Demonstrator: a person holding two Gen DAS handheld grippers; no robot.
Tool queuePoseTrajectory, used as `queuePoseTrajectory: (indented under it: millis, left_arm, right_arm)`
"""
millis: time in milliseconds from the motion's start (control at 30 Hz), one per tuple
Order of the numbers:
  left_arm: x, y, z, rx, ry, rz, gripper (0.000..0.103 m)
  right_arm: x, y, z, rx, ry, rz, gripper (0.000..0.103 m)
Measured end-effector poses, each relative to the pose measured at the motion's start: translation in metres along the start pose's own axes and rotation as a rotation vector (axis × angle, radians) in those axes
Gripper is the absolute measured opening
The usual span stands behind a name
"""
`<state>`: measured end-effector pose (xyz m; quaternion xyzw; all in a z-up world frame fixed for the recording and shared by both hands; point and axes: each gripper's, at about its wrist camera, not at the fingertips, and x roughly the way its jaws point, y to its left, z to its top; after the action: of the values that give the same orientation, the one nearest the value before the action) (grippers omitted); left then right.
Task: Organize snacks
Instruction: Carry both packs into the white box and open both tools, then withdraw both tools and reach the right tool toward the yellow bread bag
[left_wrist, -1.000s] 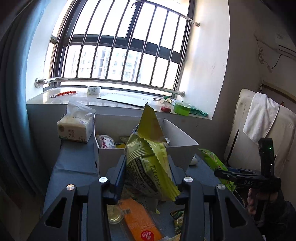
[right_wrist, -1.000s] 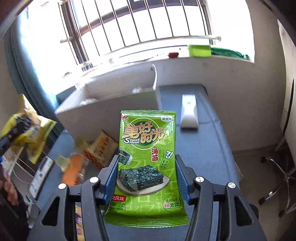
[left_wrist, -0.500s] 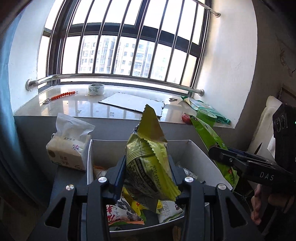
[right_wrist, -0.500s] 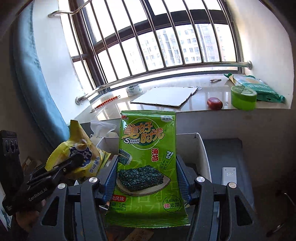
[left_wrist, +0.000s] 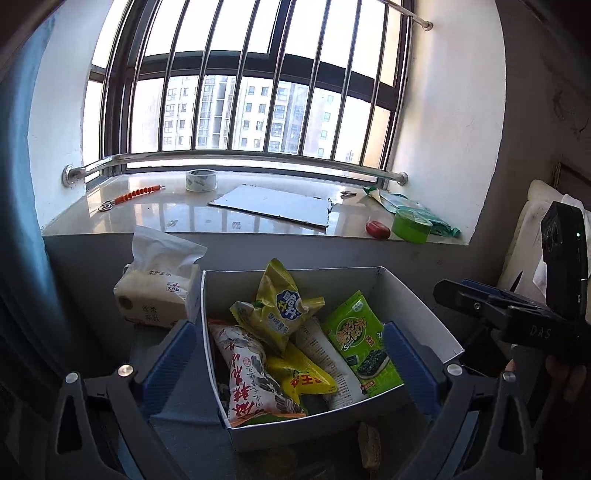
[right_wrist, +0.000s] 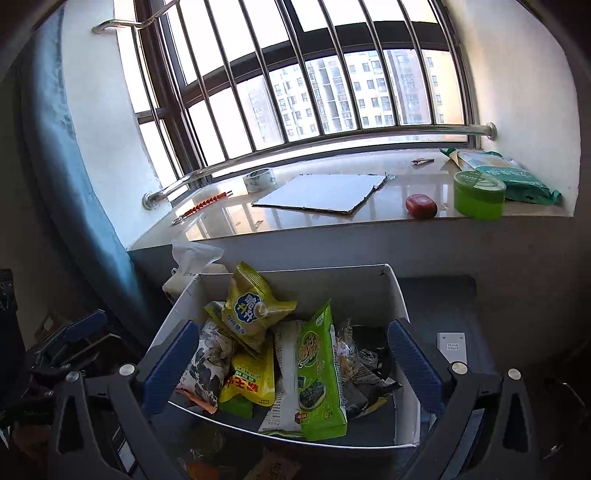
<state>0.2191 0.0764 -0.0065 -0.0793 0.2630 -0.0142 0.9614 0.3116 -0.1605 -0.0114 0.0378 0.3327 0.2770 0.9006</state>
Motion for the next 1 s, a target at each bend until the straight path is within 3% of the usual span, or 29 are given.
queuePoseTrajectory:
  millis: [267,367,567,700,767,1000]
  left_arm:
    - [-0.064,-0.013,-0.035,0.062,-0.073,-0.015,0.103]
    - [-0.08,-0.016,-0.06,0.028,-0.056,-0.053,0.103]
    - [-0.094,-0.024,-0.115,-0.006,-0.018,-0.05,0.103]
    - [-0.095,-0.028,-0.15,-0.003,-0.007,-0.015,0.103]
    - [-0.087,-0.025,-0.163,-0.031,0.039,-0.01,0.103]
    - [-0.084,-0.02,-0.18,-0.058,0.079,-0.028,0.103]
  right_arm:
    - [-0.057,0.0,-0.042,-0.019,-0.029,0.117,0.103]
    - [-0.078,-0.002,-0.073,-0.029,-0.027,0.143,0.103]
    - [-0.101,-0.022,-0.138,0.049,-0.002,0.135,0.103]
    - [-0.1,-0.035,-0.179,0.122,0.059,0.126,0.103]
    - [-0.093,-0.035,-0.19,0.112,0.105,0.12,0.103]
    - [-0.061,-0.014,-0.195,-0.02,0.186,0.101,0.103]
